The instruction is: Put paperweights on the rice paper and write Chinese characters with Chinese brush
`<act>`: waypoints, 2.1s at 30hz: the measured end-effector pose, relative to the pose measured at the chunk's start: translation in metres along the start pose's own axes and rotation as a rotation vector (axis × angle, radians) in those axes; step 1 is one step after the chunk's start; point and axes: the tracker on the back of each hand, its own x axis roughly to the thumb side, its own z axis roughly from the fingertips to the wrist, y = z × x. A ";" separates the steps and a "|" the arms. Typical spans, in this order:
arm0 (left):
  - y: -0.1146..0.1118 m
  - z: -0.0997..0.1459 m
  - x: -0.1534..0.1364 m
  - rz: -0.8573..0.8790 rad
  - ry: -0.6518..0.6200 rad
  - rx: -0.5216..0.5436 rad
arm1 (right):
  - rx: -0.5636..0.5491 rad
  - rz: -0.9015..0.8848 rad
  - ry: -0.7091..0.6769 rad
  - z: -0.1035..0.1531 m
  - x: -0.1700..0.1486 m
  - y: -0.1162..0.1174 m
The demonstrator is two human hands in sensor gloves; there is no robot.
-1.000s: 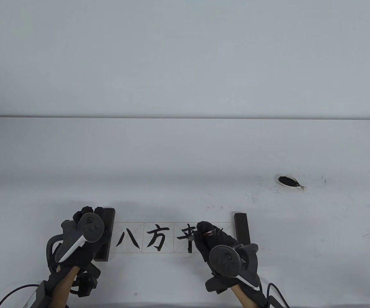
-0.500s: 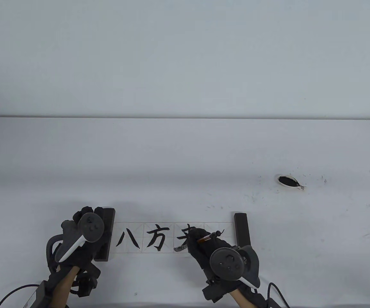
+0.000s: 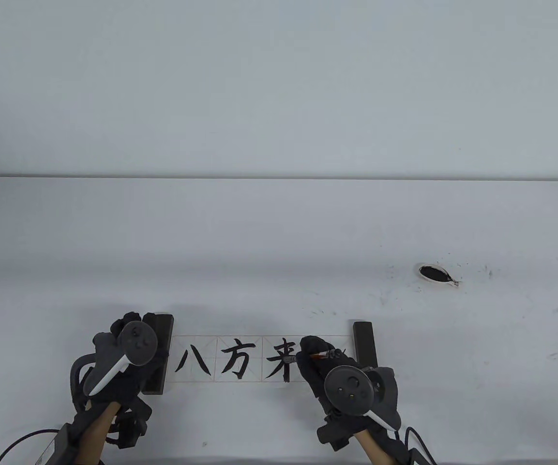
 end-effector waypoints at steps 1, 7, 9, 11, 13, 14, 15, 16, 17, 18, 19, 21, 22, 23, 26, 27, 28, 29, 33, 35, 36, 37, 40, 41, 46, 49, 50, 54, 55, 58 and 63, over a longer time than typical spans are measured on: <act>0.000 0.000 0.000 0.000 0.000 0.000 | 0.007 0.012 0.003 0.000 0.000 0.000; 0.000 0.000 0.000 0.000 0.001 -0.002 | 0.060 0.031 0.032 -0.001 -0.001 -0.008; 0.000 0.000 -0.001 -0.001 0.001 -0.003 | 0.072 0.030 0.044 -0.001 -0.002 -0.011; -0.001 0.000 -0.001 -0.001 0.001 -0.004 | 0.078 0.029 0.056 -0.001 -0.003 -0.016; 0.000 0.000 -0.001 -0.001 0.002 -0.003 | 0.100 0.041 0.069 0.000 -0.005 -0.024; -0.001 0.000 -0.001 0.000 0.002 -0.003 | 0.108 0.046 0.072 0.000 -0.005 -0.027; 0.000 0.000 -0.001 0.001 0.001 -0.003 | 0.118 0.055 0.080 0.002 -0.005 -0.035; 0.000 0.000 -0.001 0.001 0.001 -0.003 | 0.117 0.057 0.084 0.003 -0.005 -0.041; 0.000 0.000 -0.001 0.002 0.002 -0.003 | 0.098 0.058 0.089 0.006 -0.006 -0.049; 0.000 -0.001 -0.001 0.003 0.003 -0.002 | 0.060 0.060 0.089 0.008 -0.007 -0.059; 0.000 -0.001 -0.002 0.003 0.004 -0.002 | 0.043 0.062 0.088 0.009 -0.007 -0.063; 0.000 -0.001 -0.002 0.005 0.007 -0.003 | -0.015 0.080 0.079 0.010 -0.012 -0.075; 0.000 -0.001 -0.002 0.006 0.009 -0.005 | -0.052 0.095 0.068 0.011 -0.015 -0.079; 0.000 -0.001 -0.002 0.007 0.010 -0.006 | -0.110 0.114 0.044 0.011 -0.019 -0.078; 0.000 -0.001 -0.002 0.006 0.010 -0.005 | -0.235 0.100 -0.014 0.015 -0.035 -0.066; 0.000 -0.001 -0.002 0.005 0.011 -0.004 | -0.290 0.062 -0.009 0.018 -0.043 -0.058; 0.000 -0.001 -0.003 0.006 0.013 -0.004 | -0.334 0.019 0.007 0.020 -0.052 -0.049; -0.001 -0.001 -0.003 0.007 0.016 -0.006 | -0.325 0.001 0.017 0.020 -0.055 -0.045; 0.000 -0.001 -0.002 0.002 0.006 -0.001 | -0.265 0.004 0.031 0.020 -0.058 -0.035; 0.001 0.000 -0.002 0.000 0.002 0.003 | -0.243 0.014 0.023 0.019 -0.056 -0.032; 0.000 -0.001 -0.002 0.001 0.001 0.003 | -0.241 0.021 0.022 0.019 -0.055 -0.031; 0.000 -0.001 -0.002 0.001 0.002 0.002 | -0.234 0.026 0.017 0.019 -0.054 -0.029; 0.000 -0.001 -0.001 0.001 0.002 -0.003 | -0.219 0.031 0.017 0.019 -0.054 -0.026; 0.000 -0.001 -0.001 0.000 0.001 -0.002 | -0.219 0.032 0.016 0.019 -0.054 -0.025; 0.000 -0.001 -0.001 -0.001 0.001 0.000 | -0.198 0.029 0.019 0.019 -0.053 -0.024; -0.001 -0.001 -0.001 -0.002 0.001 -0.003 | -0.186 0.036 0.014 0.018 -0.052 -0.023; -0.001 -0.001 0.000 -0.003 0.002 -0.004 | -0.179 0.044 0.014 0.018 -0.052 -0.022; -0.001 -0.001 0.000 -0.002 0.002 -0.005 | -0.167 0.053 0.012 0.018 -0.051 -0.022; -0.001 -0.001 0.000 -0.002 0.002 -0.005 | -0.165 0.046 0.013 0.018 -0.051 -0.023; -0.001 -0.002 0.000 -0.003 0.002 -0.005 | -0.159 0.025 0.013 0.018 -0.051 -0.026; -0.001 -0.001 0.000 -0.003 0.002 -0.007 | -0.203 -0.002 0.028 0.019 -0.054 -0.028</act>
